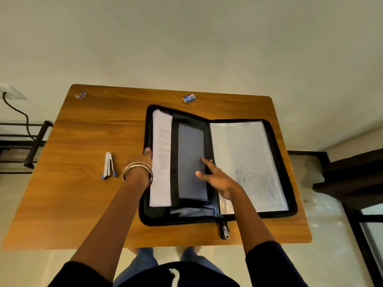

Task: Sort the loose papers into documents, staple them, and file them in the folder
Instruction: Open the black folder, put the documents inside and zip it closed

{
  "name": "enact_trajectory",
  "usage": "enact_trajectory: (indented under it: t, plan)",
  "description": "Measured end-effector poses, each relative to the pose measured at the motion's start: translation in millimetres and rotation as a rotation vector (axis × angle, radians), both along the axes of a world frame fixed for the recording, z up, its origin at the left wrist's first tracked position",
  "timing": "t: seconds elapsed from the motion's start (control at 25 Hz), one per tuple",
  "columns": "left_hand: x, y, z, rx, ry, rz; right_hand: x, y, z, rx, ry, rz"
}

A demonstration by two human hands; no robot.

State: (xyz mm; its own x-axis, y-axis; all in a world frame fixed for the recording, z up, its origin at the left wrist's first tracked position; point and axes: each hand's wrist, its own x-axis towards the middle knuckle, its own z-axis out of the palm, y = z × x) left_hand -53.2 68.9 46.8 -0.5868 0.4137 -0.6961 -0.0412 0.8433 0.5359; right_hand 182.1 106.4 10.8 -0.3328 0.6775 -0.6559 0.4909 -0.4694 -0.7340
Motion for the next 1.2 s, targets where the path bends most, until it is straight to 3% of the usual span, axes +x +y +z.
enact_trajectory:
  t: [0.08,0.16,0.24,0.36,0.4,0.44,0.56,0.64,0.68,0.76,0.84,0.92,1.04,1.2]
  plan:
    - [36.2,7.4,47.6,0.281,0.054,0.069,35.8,1.7,2.8,-0.138,0.201,-0.278]
    - [91.7,16.4,94.2,0.578,-0.202,0.042,66.2,-0.8,10.5,-0.256,0.293,-0.450]
    - [151.7,22.5,101.7,0.722,-0.396,-0.145,104.5,-1.0,25.0,-0.346,0.365,-0.556]
    - [220.7,16.8,54.7,0.776,-0.259,-0.517,169.6,-6.8,60.1,-0.458,0.943,-0.540]
    - [231.7,9.8,32.1,0.764,-0.141,-0.698,188.7,-9.4,74.3,-0.437,0.999,-0.635]
    - [241.2,1.5,7.1,0.701,0.022,-0.905,209.0,-11.9,77.5,-0.378,0.912,-0.754]
    - [245.6,-26.0,-51.7,0.323,0.499,-1.508,257.8,-30.9,43.6,0.019,0.120,-0.880]
    - [246.5,-33.5,-63.8,0.253,0.618,-1.685,268.7,-44.0,5.8,0.169,-0.285,-0.810]
    - [245.0,-34.2,-66.0,0.269,0.593,-1.693,268.0,-50.3,-12.0,0.201,-0.387,-0.737]
    - [238.3,-32.5,-66.6,0.399,0.369,-1.551,261.8,-56.1,-36.4,0.216,-0.443,-0.698]
    - [226.5,-34.6,-61.1,0.577,0.123,-1.143,251.3,-56.0,-43.5,0.267,-0.604,-0.716]
    - [206.9,-42.5,-59.9,0.585,0.177,-0.853,233.1,-56.4,-39.5,0.317,-0.840,-0.702]
    - [173.1,-68.7,-71.2,0.355,0.269,-0.840,195.9,-72.7,-35.3,0.417,-1.026,-0.578]
    - [147.1,-93.5,-80.0,0.276,0.188,-1.038,150.5,-101.9,-33.2,0.698,-0.943,-0.277]
